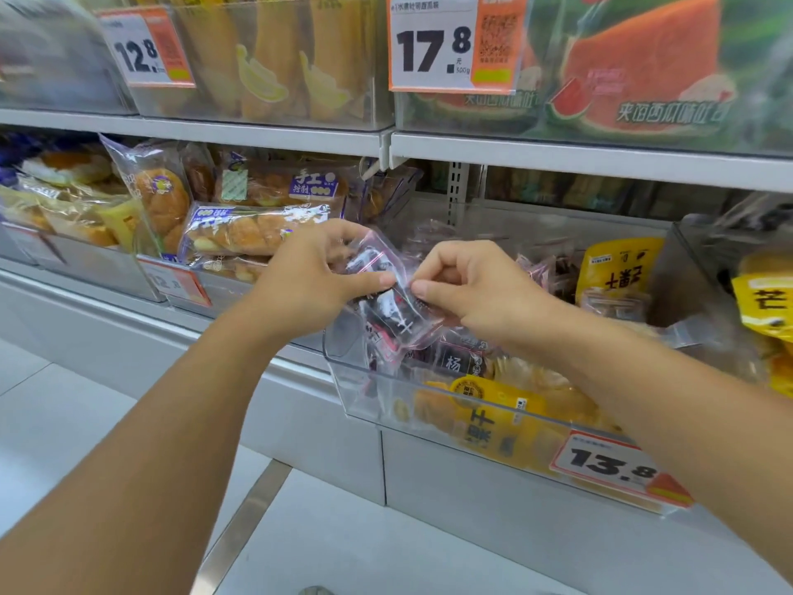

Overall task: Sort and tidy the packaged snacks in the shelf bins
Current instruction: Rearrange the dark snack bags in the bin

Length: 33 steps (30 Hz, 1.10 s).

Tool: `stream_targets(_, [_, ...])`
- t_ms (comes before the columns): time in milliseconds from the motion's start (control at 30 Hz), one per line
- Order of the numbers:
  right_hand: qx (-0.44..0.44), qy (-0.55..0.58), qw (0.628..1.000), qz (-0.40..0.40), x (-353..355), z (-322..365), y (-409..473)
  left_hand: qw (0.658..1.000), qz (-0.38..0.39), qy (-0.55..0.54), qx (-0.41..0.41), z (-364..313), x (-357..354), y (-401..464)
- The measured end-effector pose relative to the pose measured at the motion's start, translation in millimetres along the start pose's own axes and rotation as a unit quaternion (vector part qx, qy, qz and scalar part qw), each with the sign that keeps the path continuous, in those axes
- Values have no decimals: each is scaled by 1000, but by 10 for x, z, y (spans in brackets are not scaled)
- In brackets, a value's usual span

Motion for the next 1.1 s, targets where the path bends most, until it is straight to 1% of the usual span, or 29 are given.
stream_targets(100, [-11,-29,997,64,62,59,37,998,11,55,-41,3,10,12])
stream_targets(167, [-12,-45,994,103,169,117,60,989,4,98,-106,-64,28,-15])
stream_targets(233, [10,-111,990,86,295,163,99,969,-23,154,-189,-170,54,-47])
stream_targets(267, [19,-154,985,78,348,182,113,963,-27,167,-211,-210,68,-52])
stream_targets(300, [16,-199,976,86,380,187,124,961,-12,177,-212,-221,78,-46])
stream_targets(333, [4,-245,964,107,387,175,129,962,25,190,-192,-220,78,-44])
stream_targets(400, [-29,-361,920,150,301,91,107,954,120,236,-138,-180,25,-41])
stream_targets(467, [-40,-464,870,161,167,2,70,920,176,332,-111,-165,-73,-32])
stream_targets(500, [-37,-481,862,157,134,-21,53,896,188,385,-113,-171,-126,-30])
stream_targets(533, [-34,-477,865,154,138,-34,49,873,196,428,-124,-170,-175,-19])
stream_targets(567, [-36,-453,877,157,163,-27,46,857,204,454,-133,-158,-220,-5])
stream_targets(633, [-50,-394,899,186,207,10,27,844,204,474,-145,-127,-266,11])
stream_targets(667, [-54,-376,903,200,214,24,10,845,186,478,-153,-116,-261,20])
stream_targets(733, [-45,-378,899,216,187,35,-26,858,128,472,-157,-93,-192,24])
stream_targets(800, [-27,-388,898,208,201,74,-34,883,93,435,-147,-41,-75,36])
stream_targets(900, [20,-366,921,131,404,266,27,909,91,383,-140,110,21,49])
stream_targets(933, [26,-332,937,100,494,340,56,914,91,371,-138,145,25,49])
stream_targets(1000, [32,-217,974,63,618,460,85,917,87,363,-145,177,12,46])
stream_targets(1033, [38,-165,984,62,622,501,82,915,78,366,-153,182,2,48])
stream_targets(1067, [53,-137,987,68,581,522,75,912,67,372,-161,192,-7,54])
stream_targets(1100, [77,-138,985,71,515,525,69,908,56,381,-166,200,-12,66])
Point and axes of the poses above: each hand's wrist, its own y-axis towards the middle knuckle, its own x-axis out of the back of the hand, z = x × y, the point moved 1 cm from there along y, towards the middle knuckle, and after that the axes turned 2 degrees about y, right-handed, at the moved point
